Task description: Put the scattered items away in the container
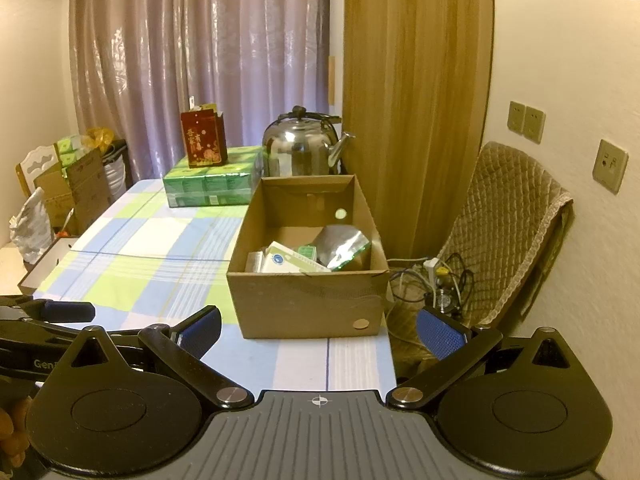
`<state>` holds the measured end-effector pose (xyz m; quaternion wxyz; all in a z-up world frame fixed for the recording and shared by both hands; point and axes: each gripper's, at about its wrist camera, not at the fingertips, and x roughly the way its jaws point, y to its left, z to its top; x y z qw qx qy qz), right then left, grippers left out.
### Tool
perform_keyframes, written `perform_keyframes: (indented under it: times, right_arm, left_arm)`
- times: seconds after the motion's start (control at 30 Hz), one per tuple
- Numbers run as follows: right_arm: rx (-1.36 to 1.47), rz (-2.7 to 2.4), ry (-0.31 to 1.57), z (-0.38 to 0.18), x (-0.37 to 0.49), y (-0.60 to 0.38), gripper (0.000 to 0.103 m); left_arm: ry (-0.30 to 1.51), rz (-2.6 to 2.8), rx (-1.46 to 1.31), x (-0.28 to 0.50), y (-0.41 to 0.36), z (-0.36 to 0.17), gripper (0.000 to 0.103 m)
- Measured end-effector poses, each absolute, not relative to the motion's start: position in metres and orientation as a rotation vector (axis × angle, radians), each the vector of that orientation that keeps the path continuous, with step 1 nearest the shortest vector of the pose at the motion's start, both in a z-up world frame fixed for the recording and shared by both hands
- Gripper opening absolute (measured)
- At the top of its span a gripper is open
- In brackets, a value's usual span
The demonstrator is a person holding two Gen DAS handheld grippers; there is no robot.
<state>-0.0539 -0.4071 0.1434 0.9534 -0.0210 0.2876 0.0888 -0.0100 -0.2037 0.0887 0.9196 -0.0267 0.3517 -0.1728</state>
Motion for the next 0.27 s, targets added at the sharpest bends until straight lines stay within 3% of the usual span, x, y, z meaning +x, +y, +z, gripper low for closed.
perform_keyframes:
  times: [0.27]
  right_arm:
    - [-0.038, 0.17, 0.607, 0.1351, -0.0503, -0.4075, 0.101]
  left_arm:
    - [0.687, -0.385, -0.052, -0.0105, -0.2031, 0.0863, 0.102]
